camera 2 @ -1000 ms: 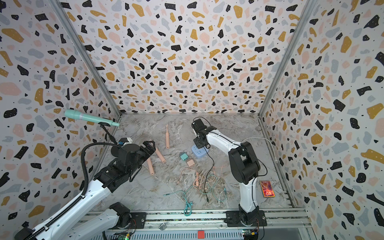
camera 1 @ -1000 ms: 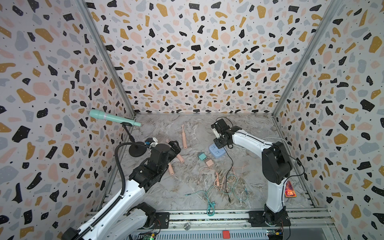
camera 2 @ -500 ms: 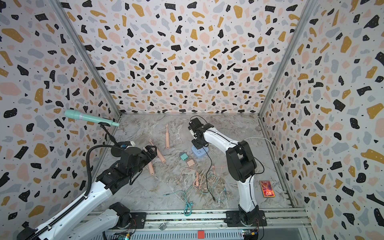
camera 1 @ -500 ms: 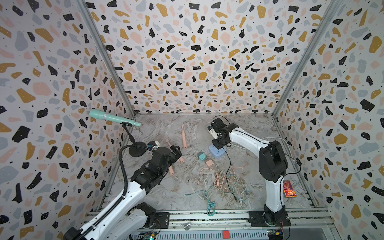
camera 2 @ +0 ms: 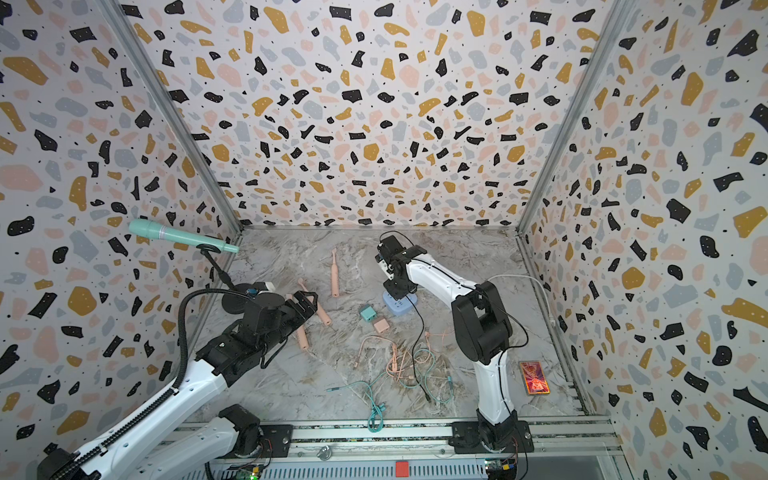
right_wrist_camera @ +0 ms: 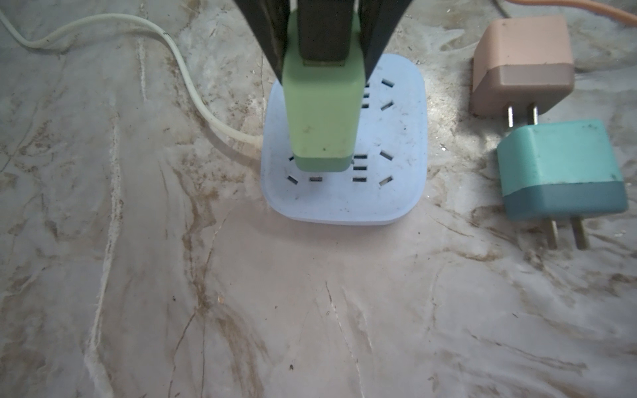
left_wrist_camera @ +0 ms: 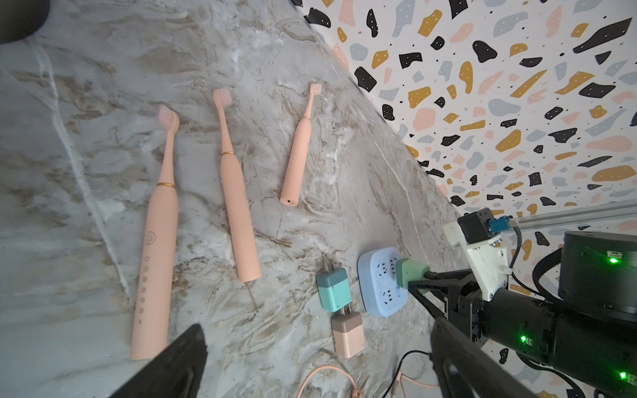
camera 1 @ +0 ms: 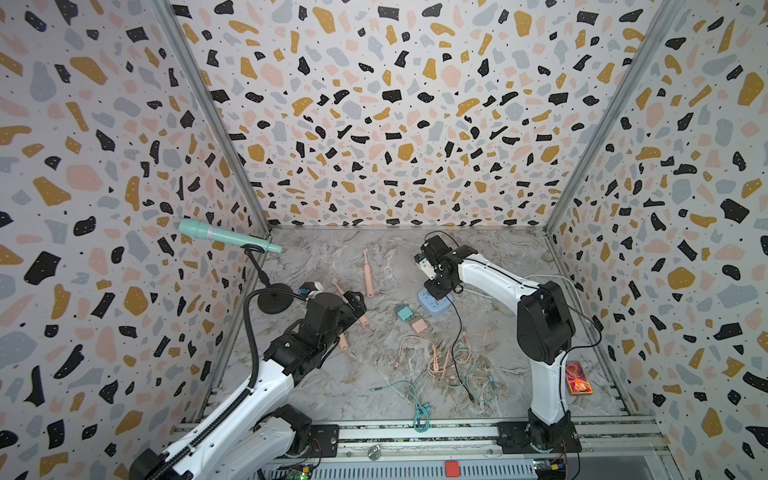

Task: Charge the electric toothbrush
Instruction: Insert the plug into the socket.

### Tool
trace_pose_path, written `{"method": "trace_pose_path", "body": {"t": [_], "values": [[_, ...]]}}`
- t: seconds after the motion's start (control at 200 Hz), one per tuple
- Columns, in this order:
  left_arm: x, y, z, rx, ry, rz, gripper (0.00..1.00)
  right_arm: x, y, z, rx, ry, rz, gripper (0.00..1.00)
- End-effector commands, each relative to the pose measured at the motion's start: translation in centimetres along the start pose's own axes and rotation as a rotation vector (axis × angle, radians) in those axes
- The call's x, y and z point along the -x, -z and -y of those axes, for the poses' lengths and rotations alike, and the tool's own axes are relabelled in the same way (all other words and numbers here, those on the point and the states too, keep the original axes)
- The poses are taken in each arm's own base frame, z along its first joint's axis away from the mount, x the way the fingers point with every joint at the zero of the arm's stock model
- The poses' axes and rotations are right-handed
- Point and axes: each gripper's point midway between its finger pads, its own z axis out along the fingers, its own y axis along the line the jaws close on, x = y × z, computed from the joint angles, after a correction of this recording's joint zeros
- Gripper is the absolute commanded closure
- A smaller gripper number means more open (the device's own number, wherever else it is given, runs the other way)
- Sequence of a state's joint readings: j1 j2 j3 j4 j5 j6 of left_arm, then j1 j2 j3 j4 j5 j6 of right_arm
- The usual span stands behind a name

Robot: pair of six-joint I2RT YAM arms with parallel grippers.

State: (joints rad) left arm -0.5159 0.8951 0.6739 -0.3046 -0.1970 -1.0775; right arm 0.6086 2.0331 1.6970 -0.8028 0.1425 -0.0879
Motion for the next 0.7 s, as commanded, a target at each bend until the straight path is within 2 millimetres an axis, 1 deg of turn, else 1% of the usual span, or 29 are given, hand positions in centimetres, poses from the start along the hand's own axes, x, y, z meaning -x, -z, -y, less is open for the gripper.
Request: {"method": "trace_pose_path", "body": {"t": [0.0, 0.17, 0.305, 0.431, 0.511, 0.606, 0.696], "values": [[-0.5, -0.6, 0.0, -0.014, 0.013, -0.023, 0.0, 0.1, 0.3, 0.6, -0.02, 0.002, -0.022, 1.0], [-0.8, -0.9, 0.0, -0.013, 0.014, -0.035, 0.0, -0.1, -0.6, 1.1, -0.025, -0.004, -0.045, 1.0], [-0.9, -0.9, 0.2, -0.02, 0.017, -0.043, 0.0, -0.3, -0.9, 0.5, 0.004, -0.001, -0.054, 1.0], [-1.1, -1.1, 0.3, -0.025, 0.018, -0.055, 0.0, -0.6, -1.4, 0.7, 0.004, -0.012, -0.078, 1.0], [-1.3, -1.3, 0.4, -0.027, 0.018, -0.07, 0.01, -0.4, -1.8, 1.0, 0.018, -0.04, -0.102, 1.0], [-1.8, -1.4, 0.5, -0.03, 0.017, -0.095, 0.0, -0.1, -2.1, 0.7, 0.051, -0.046, -0.114, 1.0], [-2.4, -1.6, 0.3, -0.028, 0.012, -0.124, 0.0, -0.4, -2.8, 1.0, 0.048, -0.065, -0.177, 1.0]]}}
